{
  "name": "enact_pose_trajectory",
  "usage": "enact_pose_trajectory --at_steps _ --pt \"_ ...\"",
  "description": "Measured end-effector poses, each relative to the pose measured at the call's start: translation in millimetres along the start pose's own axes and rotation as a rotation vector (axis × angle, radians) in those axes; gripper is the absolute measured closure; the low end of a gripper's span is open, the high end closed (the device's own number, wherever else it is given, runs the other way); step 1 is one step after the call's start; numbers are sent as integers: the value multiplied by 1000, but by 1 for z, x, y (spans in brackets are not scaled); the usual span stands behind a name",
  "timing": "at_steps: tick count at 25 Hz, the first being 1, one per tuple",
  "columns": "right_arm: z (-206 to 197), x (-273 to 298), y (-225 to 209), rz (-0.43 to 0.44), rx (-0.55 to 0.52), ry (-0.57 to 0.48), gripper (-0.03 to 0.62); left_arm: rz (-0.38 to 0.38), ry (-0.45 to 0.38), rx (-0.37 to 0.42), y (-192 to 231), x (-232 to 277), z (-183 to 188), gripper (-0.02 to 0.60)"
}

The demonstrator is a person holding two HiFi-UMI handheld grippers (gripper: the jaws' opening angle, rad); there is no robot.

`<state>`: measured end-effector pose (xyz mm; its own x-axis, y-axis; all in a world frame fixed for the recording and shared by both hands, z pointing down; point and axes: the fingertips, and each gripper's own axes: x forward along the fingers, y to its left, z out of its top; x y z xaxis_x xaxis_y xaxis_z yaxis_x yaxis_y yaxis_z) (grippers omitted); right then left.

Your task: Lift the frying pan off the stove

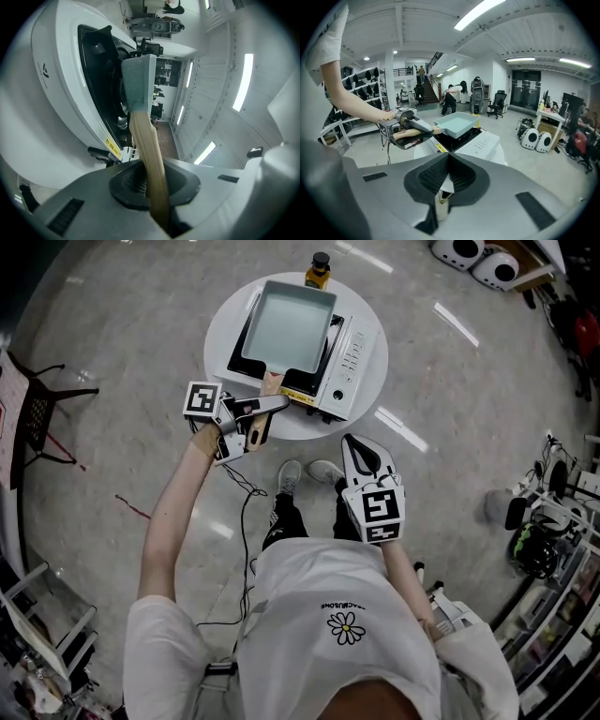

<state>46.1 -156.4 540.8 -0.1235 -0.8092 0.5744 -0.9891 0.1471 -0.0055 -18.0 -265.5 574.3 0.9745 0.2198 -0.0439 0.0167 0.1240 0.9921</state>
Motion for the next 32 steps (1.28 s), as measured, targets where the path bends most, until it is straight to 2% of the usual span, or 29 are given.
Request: enact_pose_trajectory --at_steps 6,12,17,21,27,32 --pt "0 1 0 3 4 -4 591 19 13 2 -1 0 -1 546" --pt "7 1 2 18 -7 -17 591 135 88 52 0 2 -7 549" --pt "17 4 0 22 -18 -42 591 176 99 71 0 2 -9 549" --pt "25 3 -3 23 -27 -58 591 192 94 78 -5 4 -11 544" --pt "42 14 -3 37 -75 -108 591 195 103 133 -13 3 -7 543" --pt "86 10 -8 36 -114 -194 591 149 73 204 -61 12 -6 541"
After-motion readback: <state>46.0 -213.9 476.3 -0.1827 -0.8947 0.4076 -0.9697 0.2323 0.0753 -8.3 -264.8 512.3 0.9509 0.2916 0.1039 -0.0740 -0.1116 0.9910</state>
